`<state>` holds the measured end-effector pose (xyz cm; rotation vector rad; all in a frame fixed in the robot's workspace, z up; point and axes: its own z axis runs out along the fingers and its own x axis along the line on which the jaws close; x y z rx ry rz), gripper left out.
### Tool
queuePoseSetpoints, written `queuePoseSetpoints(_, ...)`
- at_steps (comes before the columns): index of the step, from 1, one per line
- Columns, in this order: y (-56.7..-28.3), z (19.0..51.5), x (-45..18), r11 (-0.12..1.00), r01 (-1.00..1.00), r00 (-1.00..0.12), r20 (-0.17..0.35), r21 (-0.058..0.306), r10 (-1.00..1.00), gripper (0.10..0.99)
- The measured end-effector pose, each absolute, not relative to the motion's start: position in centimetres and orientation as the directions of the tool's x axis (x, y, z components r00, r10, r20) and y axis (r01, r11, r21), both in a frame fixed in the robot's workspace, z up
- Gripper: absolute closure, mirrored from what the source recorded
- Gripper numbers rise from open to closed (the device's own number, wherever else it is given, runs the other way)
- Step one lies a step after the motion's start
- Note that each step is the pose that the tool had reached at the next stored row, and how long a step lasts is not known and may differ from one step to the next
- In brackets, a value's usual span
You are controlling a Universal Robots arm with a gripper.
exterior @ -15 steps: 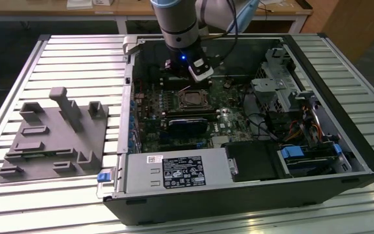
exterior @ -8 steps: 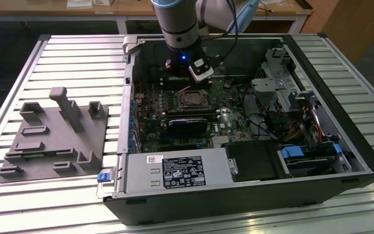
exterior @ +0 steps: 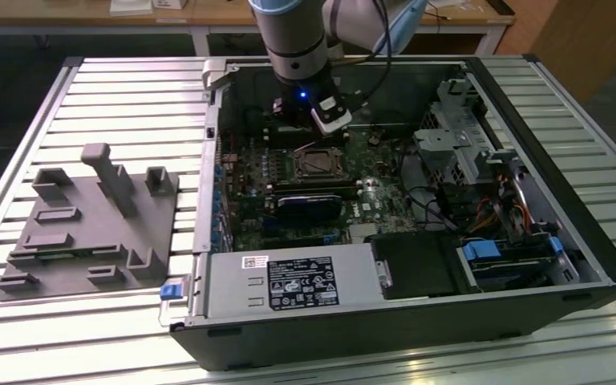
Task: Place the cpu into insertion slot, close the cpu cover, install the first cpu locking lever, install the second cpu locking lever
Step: 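Install the first cpu locking lever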
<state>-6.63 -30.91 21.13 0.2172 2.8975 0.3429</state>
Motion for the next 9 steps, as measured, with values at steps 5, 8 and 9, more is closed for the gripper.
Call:
queuePoseSetpoints(5, -30.91, 20.98, -6.64, 0.962, 0.12, -0.966, -0.197, 0.244, 0.171, 0.98)
queuePoseSetpoints(8, -30.91, 20.97, -6.64, 0.962, 0.12, -0.965, -0.197, 0.243, 0.17, 0.98)
queuePoseSetpoints(9, -30.91, 20.97, -6.64, 0.963, 0.12, -0.965, -0.197, 0.243, 0.17, 0.98)
